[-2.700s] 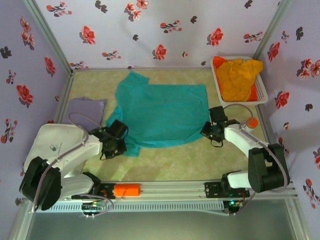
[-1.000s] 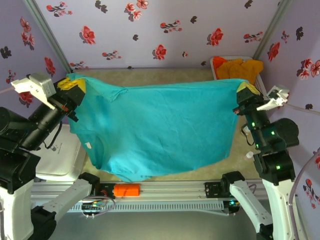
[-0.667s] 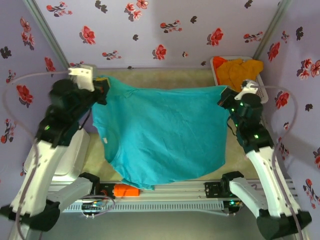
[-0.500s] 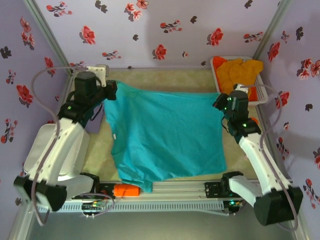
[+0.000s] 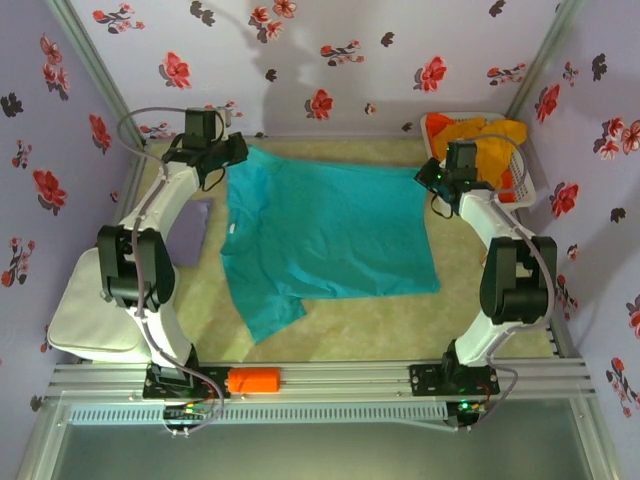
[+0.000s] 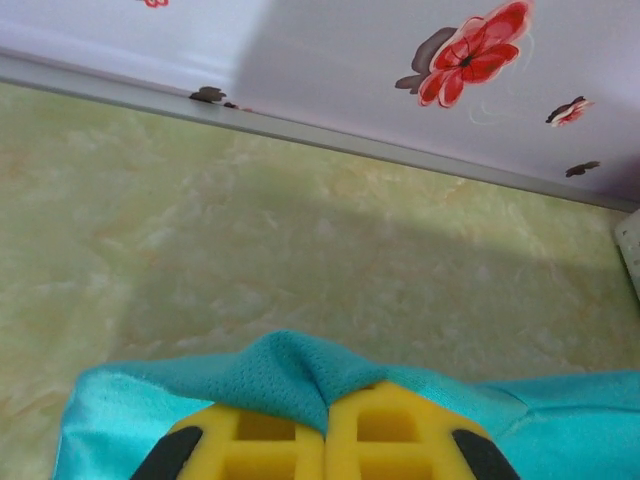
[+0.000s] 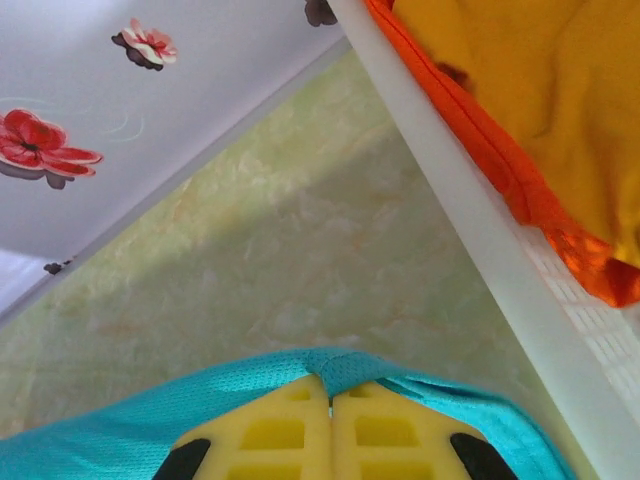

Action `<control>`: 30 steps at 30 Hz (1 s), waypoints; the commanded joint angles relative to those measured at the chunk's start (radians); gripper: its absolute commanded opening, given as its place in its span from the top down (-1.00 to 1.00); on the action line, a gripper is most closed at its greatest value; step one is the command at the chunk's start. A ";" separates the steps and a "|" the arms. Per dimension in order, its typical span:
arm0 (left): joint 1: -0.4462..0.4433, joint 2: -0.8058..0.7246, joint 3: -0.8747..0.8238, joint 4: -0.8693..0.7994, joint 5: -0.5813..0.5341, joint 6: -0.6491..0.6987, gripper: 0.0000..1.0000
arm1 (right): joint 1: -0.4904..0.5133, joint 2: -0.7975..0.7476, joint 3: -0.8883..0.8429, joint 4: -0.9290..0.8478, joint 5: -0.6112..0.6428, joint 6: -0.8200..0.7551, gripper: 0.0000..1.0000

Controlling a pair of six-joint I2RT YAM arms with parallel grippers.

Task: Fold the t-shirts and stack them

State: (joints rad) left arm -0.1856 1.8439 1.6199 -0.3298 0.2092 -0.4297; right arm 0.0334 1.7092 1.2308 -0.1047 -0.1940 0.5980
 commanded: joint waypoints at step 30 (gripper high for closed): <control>0.045 -0.232 -0.473 -0.016 0.219 -0.380 0.99 | -0.033 0.321 0.382 -0.592 -0.072 -0.099 1.00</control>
State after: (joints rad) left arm -0.1463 1.6508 1.1954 -0.3721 0.4046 -0.7574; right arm 0.0071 2.0068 1.5795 -0.5724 -0.2867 0.5335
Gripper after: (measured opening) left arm 0.047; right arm 0.044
